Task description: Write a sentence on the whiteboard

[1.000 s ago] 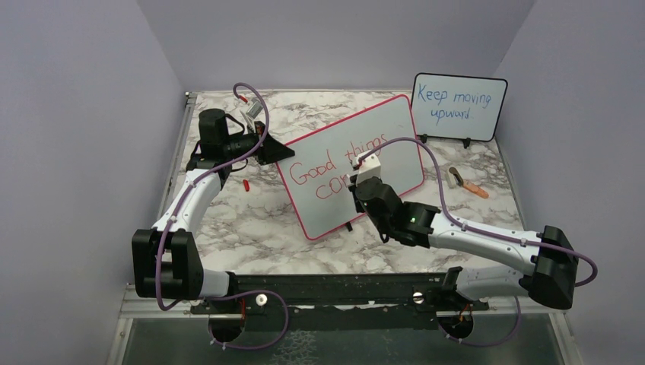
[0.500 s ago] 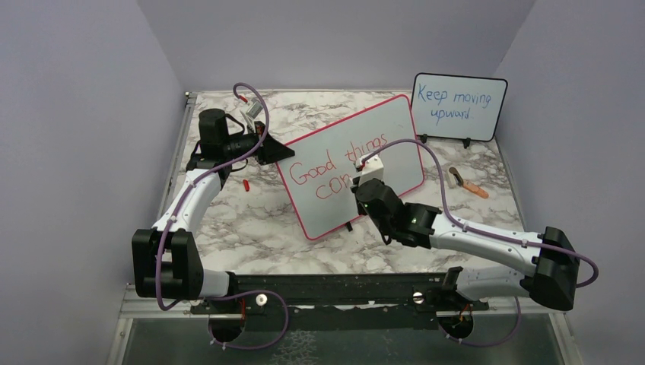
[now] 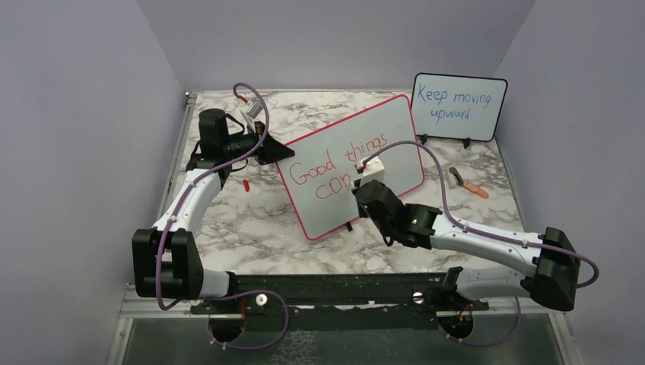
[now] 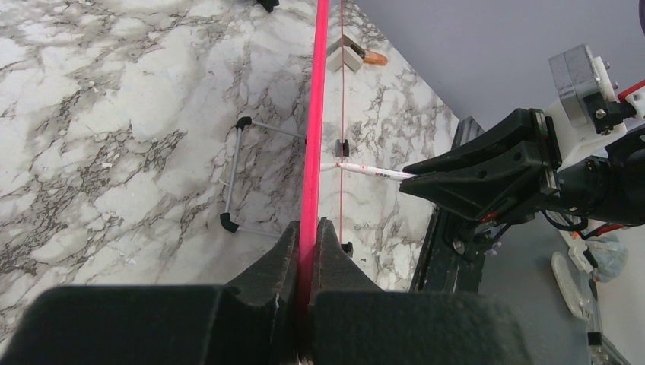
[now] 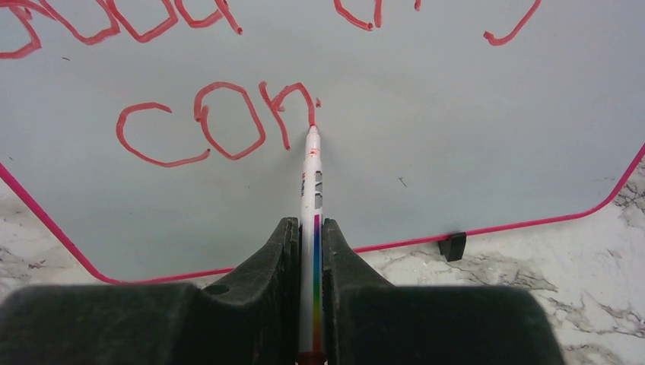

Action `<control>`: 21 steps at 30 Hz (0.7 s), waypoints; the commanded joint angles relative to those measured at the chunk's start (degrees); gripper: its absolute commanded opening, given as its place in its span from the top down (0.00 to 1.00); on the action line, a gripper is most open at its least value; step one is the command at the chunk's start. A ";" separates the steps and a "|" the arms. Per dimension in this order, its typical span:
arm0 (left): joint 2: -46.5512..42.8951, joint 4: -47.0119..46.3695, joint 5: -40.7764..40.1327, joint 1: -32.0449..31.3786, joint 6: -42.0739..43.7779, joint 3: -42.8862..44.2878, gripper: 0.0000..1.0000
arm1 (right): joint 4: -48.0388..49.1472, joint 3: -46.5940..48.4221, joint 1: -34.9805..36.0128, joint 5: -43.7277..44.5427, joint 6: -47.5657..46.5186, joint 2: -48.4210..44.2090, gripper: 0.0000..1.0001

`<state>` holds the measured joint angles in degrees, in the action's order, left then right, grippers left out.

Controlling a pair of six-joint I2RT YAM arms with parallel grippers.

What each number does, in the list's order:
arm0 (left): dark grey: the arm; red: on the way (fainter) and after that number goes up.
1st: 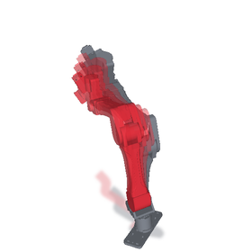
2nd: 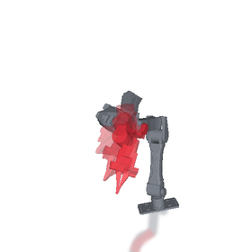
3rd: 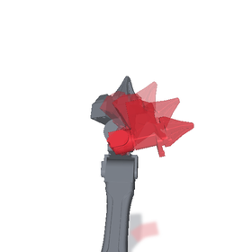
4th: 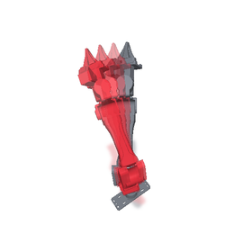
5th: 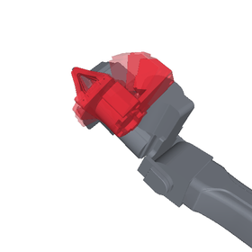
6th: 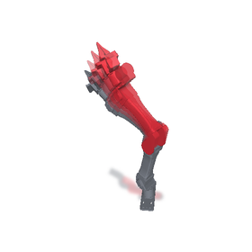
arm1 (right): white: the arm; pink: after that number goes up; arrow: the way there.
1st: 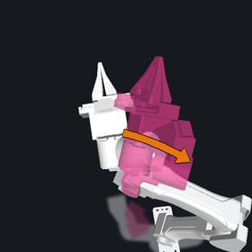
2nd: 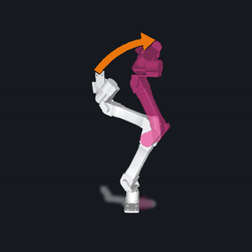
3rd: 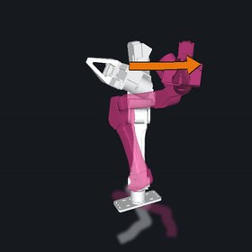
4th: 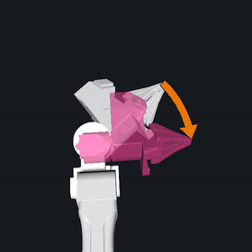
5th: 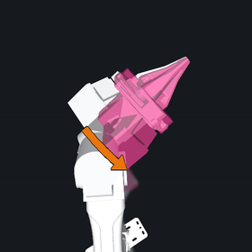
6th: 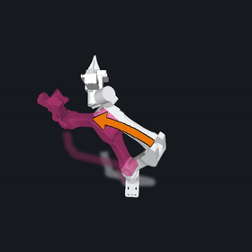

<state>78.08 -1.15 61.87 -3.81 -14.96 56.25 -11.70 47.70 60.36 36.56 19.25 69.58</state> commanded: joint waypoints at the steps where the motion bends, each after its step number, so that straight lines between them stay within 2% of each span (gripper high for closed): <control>1: 2.23 4.11 -6.14 -0.67 4.38 -1.05 1.00 | -3.54 -1.86 -0.59 -3.26 1.50 0.91 0.99; 21: 2.34 4.05 -6.10 -0.67 4.41 -1.05 1.00 | -2.98 -1.21 -0.59 -3.19 0.48 1.00 0.99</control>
<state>78.08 -1.15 61.89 -3.81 -14.96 56.25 -13.13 47.35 60.36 36.03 19.44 69.23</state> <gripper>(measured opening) 0.038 0.158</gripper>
